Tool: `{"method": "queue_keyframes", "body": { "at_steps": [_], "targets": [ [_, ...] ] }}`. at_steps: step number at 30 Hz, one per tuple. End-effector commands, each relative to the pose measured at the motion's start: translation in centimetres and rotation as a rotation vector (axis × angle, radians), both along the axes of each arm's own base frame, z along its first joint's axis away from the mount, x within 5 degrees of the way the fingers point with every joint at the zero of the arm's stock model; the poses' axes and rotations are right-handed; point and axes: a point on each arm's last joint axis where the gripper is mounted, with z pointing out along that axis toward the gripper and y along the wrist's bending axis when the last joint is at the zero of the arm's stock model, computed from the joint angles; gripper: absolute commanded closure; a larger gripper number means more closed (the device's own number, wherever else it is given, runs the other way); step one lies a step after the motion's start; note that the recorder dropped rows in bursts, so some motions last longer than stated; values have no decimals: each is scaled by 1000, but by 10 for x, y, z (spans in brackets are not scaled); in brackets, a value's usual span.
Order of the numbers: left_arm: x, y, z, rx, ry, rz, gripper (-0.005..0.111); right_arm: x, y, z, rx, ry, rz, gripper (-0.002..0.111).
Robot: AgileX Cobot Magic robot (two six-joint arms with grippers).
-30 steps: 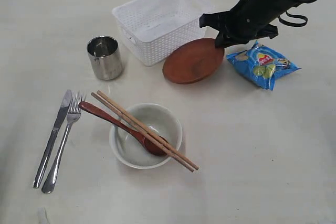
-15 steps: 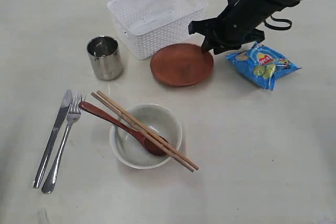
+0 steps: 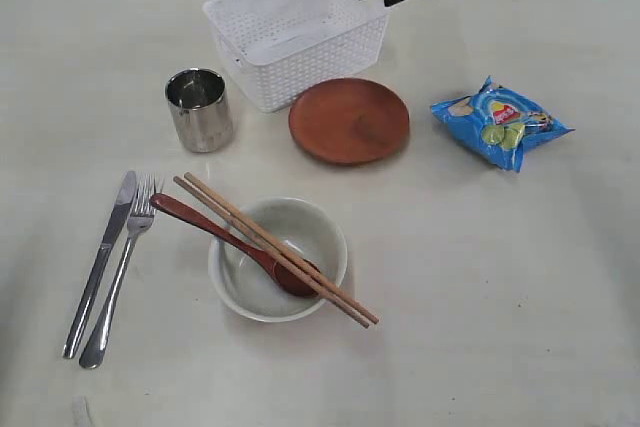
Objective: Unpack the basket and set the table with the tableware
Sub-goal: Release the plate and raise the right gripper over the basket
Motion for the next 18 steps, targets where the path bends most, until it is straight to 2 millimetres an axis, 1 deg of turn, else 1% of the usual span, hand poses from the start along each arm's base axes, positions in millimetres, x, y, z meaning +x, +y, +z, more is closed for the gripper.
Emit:
{"method": "queue_keyframes", "body": {
  "at_steps": [1,3,5,9,11,13,18],
  "targets": [
    [0,0,-1,-7,-2,1,107,-12,23,-11,-38,56,187,108],
    [0,0,-1,-7,-2,1,107,-15,27,-12,-54,51,203,108],
    [0,0,-1,-7,-2,1,107,-18,35,-18,-61,65,222,108],
    [0,0,-1,-7,-2,1,107,-23,57,-40,-83,88,266,108],
    [0,0,-1,-7,-2,1,107,-21,66,-51,-86,58,266,108],
    [0,0,-1,-7,-2,1,107,-17,71,-62,-83,29,252,108],
    [0,0,-1,-7,-2,1,107,-1,74,-82,-53,-52,154,108]
  ]
}}
